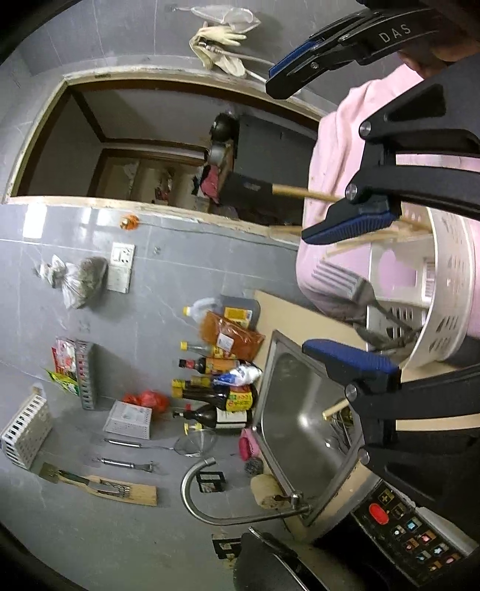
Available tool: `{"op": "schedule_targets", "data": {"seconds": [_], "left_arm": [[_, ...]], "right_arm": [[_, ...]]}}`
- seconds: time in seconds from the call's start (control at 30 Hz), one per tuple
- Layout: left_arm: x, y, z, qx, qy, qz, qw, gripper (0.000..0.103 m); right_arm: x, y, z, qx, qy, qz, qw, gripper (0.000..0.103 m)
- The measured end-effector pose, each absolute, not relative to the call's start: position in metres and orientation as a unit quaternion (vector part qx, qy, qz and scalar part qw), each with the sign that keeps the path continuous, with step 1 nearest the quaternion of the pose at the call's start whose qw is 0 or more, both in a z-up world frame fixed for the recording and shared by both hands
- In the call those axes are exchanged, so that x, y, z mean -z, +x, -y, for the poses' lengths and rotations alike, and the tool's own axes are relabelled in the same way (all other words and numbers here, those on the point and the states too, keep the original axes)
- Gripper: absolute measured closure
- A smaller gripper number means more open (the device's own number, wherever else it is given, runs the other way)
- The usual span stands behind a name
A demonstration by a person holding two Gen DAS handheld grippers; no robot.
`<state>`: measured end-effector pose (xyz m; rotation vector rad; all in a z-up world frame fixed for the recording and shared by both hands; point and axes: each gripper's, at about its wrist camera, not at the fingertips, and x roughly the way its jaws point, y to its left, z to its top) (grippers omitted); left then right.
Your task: Organize utensils
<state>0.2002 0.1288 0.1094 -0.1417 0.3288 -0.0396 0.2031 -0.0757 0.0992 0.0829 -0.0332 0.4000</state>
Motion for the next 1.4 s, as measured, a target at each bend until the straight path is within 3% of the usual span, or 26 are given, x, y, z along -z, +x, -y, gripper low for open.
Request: {"op": "schedule_targets", "data": {"seconds": [0.13,0.23,0.37,0.43,0.53,0.97,1.1,1.4], "left_arm": [[-0.12,0.189,-0.115,0.032,-0.07,-0.148,0.986,0.041],[-0.129,0.18,-0.105,0.04,-0.069,-0.134,0.988,0.031],[-0.143,0.16,-0.09,0.062,-0.076,-0.108,0.989,0.023],[-0.15,0.151,-0.079,0.073,-0.072,-0.098,0.99,0.013],[-0.164,0.132,-0.062,0.091,-0.069,-0.071,0.991,0.007],[-0.179,0.076,0.004,0.141,-0.041,-0.05,0.988,0.004],[-0.155,0.062,0.021,0.133,-0.047,-0.062,0.988,0.004],[-0.107,0.042,0.026,0.093,-0.066,-0.087,0.99,0.004]], "right_arm": [[-0.109,0.191,0.095,-0.189,0.048,0.025,0.98,0.034],[-0.117,0.18,0.112,-0.182,0.049,0.032,0.982,0.03],[-0.132,0.16,0.139,-0.179,0.045,0.031,0.982,0.018],[-0.139,0.147,0.154,-0.178,0.038,0.029,0.983,0.01],[-0.151,0.125,0.178,-0.171,0.029,0.027,0.984,0.0],[-0.192,0.042,0.255,-0.146,-0.019,-0.043,0.988,0.0],[-0.173,0.025,0.267,-0.127,-0.035,-0.08,0.988,0.0],[-0.105,0.004,0.264,-0.064,-0.031,-0.067,0.995,0.0]]}}
